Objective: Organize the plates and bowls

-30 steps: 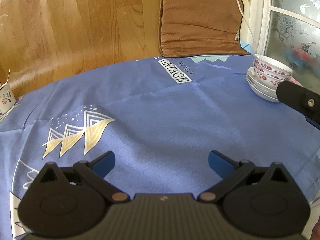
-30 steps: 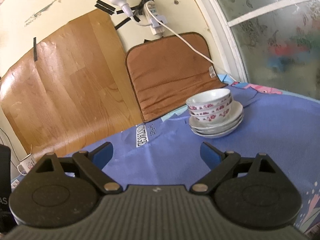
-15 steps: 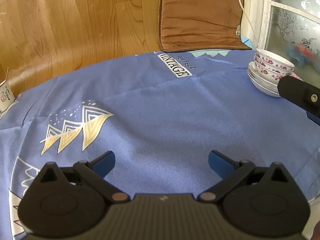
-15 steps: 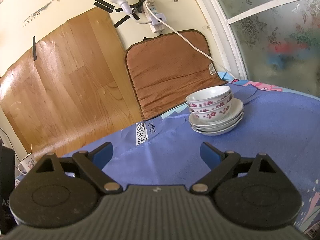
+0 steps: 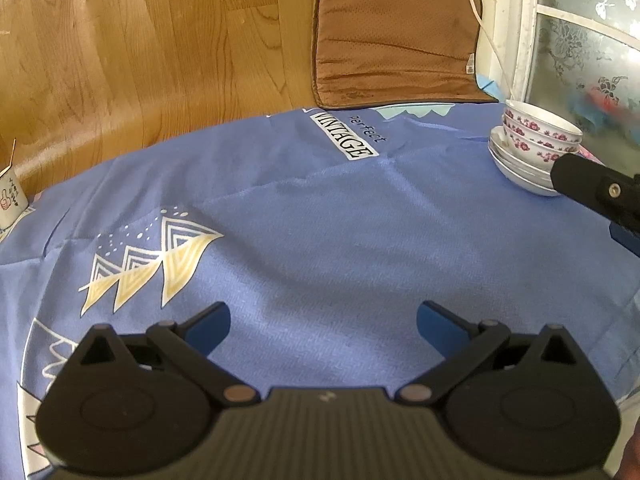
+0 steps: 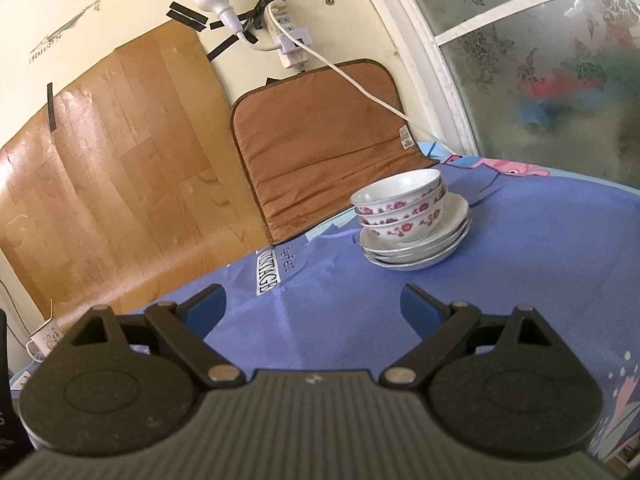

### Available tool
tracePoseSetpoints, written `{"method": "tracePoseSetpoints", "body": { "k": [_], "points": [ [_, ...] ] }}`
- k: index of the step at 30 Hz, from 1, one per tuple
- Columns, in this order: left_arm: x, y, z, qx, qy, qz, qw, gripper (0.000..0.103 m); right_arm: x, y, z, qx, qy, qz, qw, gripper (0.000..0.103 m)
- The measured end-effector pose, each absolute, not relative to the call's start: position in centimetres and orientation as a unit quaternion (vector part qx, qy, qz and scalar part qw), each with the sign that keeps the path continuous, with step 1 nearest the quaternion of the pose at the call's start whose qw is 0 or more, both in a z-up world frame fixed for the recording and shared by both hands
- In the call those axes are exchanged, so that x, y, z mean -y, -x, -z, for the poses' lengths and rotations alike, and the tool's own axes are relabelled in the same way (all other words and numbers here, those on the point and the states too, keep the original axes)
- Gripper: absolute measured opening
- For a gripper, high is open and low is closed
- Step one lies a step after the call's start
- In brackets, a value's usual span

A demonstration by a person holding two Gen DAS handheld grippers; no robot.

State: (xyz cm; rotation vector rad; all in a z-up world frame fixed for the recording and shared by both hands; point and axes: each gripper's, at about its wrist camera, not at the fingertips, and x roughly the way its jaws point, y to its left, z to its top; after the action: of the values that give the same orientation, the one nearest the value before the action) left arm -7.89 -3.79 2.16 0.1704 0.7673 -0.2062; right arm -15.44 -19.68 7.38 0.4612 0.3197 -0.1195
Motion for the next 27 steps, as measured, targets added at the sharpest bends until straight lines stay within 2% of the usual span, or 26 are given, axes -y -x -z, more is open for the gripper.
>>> {"method": "tracePoseSetpoints", "body": {
  "k": [27],
  "points": [
    [3.27,7.68,-2.18,-0.373,-0.078,0.097,0.919,0.103,19.57,15.2,-7.53,-0.151,-0.225,0.065,0.96,0.096]
  ]
}}
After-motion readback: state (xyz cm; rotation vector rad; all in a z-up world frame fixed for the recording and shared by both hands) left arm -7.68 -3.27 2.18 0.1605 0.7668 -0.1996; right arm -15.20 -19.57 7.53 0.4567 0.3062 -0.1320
